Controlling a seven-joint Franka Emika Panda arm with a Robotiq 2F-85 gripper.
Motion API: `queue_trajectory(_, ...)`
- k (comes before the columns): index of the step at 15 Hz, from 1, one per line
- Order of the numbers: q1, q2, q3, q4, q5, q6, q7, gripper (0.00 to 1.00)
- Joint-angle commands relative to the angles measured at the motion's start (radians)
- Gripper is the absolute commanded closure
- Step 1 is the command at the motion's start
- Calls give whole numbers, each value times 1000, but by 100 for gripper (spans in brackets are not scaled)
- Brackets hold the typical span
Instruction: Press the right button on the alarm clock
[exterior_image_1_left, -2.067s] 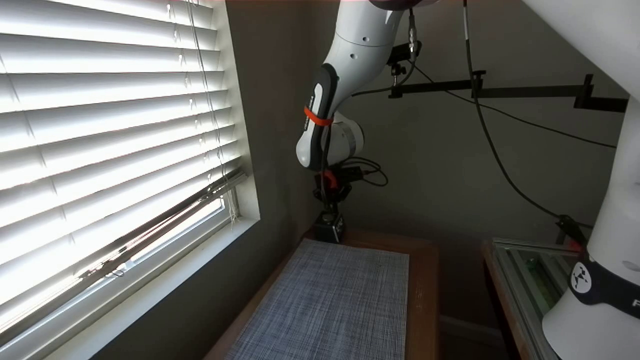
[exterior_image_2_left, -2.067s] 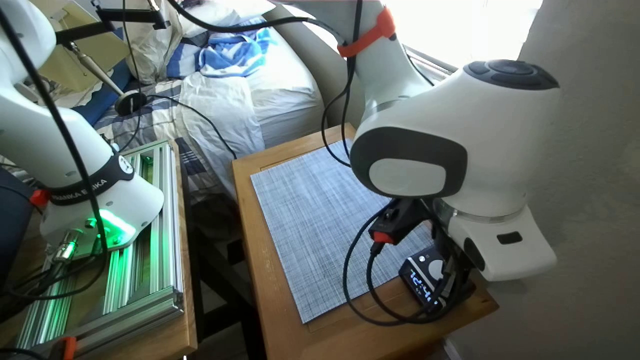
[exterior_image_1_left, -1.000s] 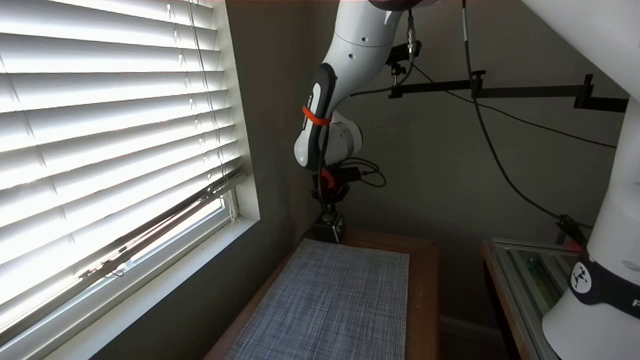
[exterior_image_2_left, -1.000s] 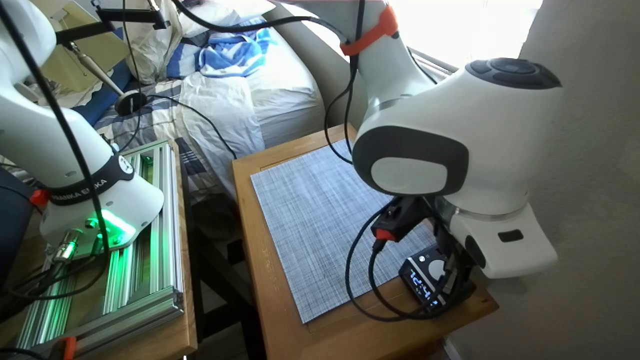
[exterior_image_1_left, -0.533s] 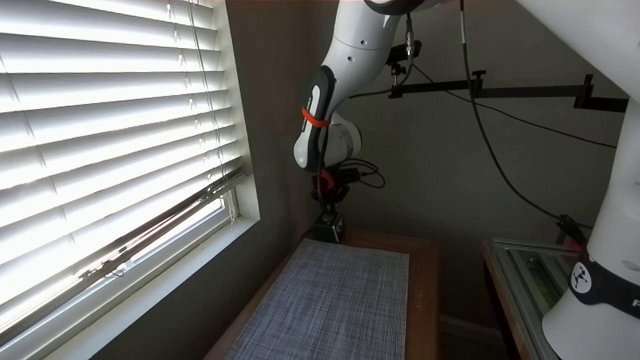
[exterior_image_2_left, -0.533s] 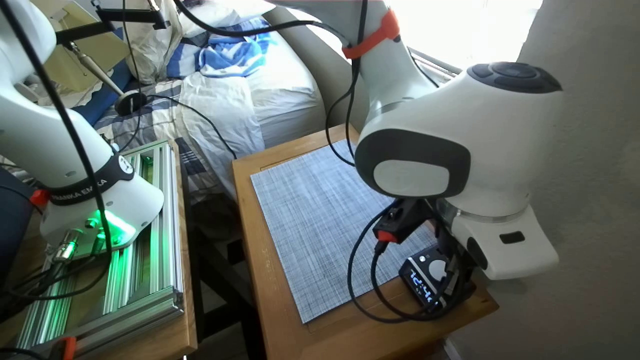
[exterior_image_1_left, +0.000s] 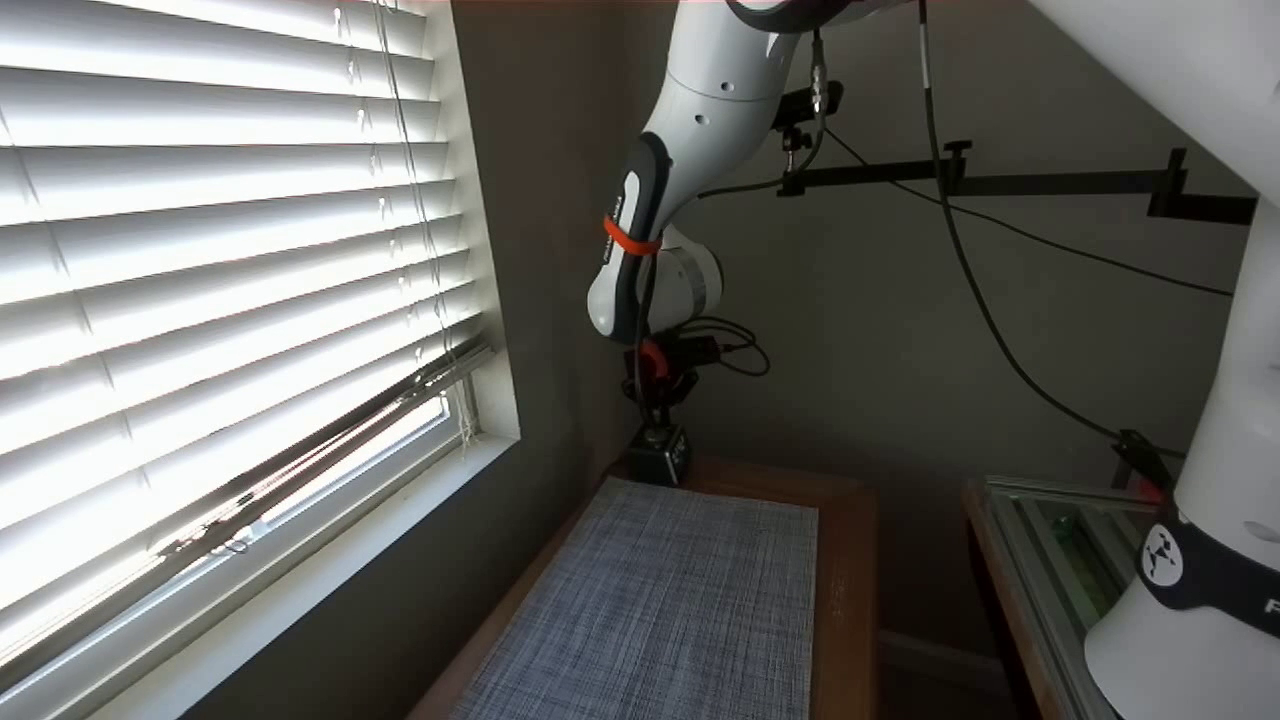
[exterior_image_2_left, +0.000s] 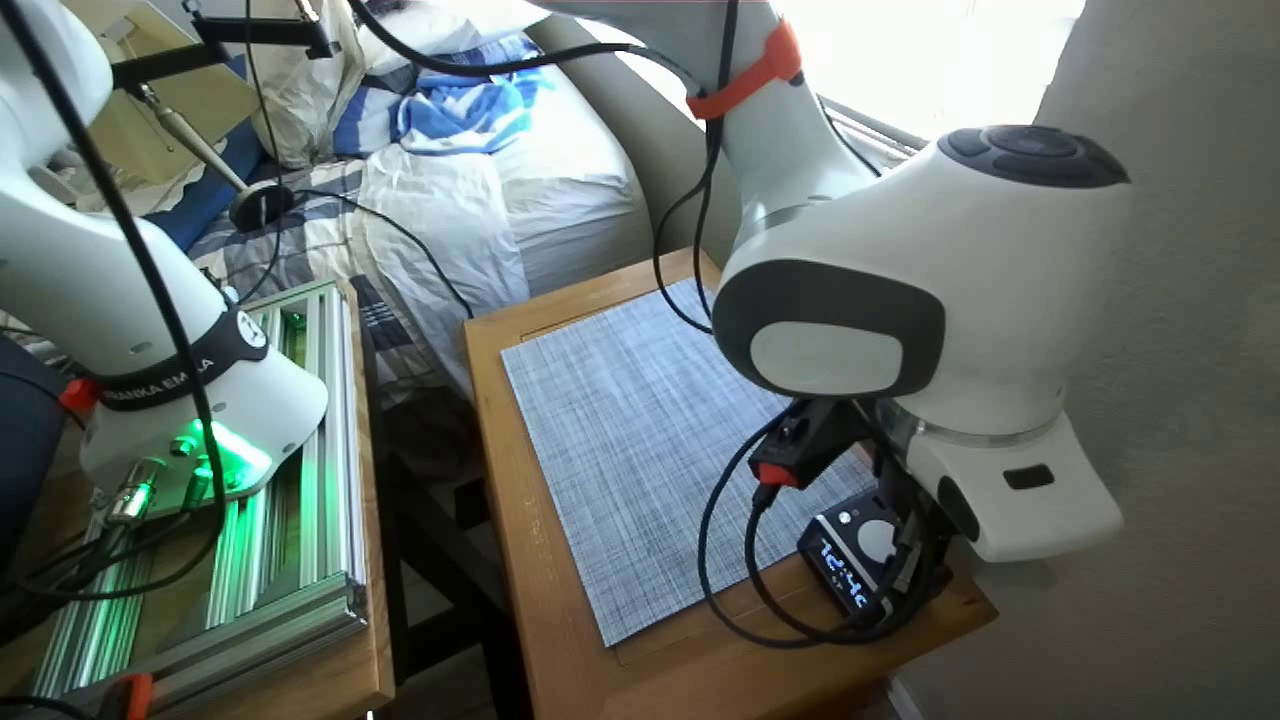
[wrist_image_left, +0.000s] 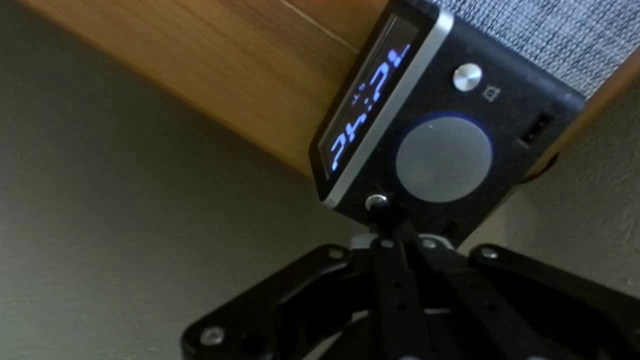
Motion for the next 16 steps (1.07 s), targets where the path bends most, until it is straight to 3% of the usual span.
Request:
queue_trajectory(1, -20, 31, 12, 32, 36, 15, -27, 100)
queue_trajectory(16, -18, 54, 13, 32, 61, 22, -15, 100)
